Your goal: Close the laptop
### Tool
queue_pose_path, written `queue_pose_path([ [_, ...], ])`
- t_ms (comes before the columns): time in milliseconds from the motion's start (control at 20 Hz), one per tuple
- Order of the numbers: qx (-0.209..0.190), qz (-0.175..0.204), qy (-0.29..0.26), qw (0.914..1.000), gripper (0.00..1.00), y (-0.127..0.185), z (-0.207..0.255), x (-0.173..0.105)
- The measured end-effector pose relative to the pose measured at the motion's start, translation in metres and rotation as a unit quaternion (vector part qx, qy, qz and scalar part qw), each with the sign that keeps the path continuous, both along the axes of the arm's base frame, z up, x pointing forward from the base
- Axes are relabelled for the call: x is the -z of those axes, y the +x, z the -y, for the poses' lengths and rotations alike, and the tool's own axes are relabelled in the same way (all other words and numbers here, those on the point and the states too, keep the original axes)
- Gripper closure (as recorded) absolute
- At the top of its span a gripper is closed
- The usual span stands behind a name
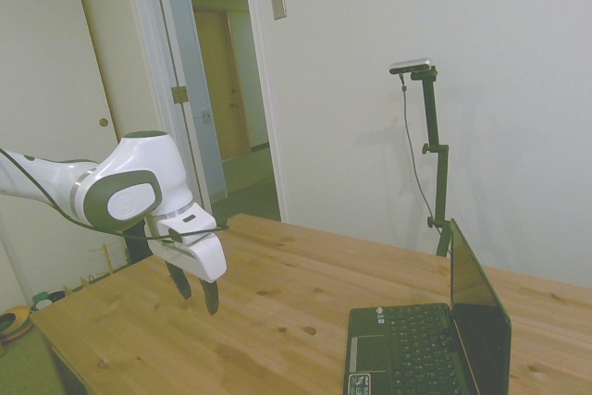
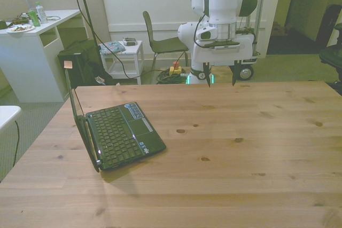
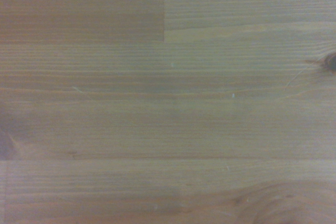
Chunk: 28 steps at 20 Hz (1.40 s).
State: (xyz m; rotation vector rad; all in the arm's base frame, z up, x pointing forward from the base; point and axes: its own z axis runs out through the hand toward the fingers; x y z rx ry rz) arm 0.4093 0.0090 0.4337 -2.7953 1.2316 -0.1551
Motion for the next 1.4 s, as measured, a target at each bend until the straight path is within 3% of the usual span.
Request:
queue_pose_path([
  [200,0.002,0.005,-0.021,0.9998,0.00,0.001,0.015,-0.007],
  [450,0.083,0.029,-0.031,0.9956,0.00,-0.007,0.099,-0.051],
  [800,0.196,0.070,-0.043,0.9771,0.00,-0.006,0.240,-0.112],
  [1200,0.253,0.093,-0.074,0.9601,0.00,0.022,0.354,-0.201],
  [1400,0.281,0.089,-0.082,0.9520,0.00,0.023,0.413,-0.210],
])
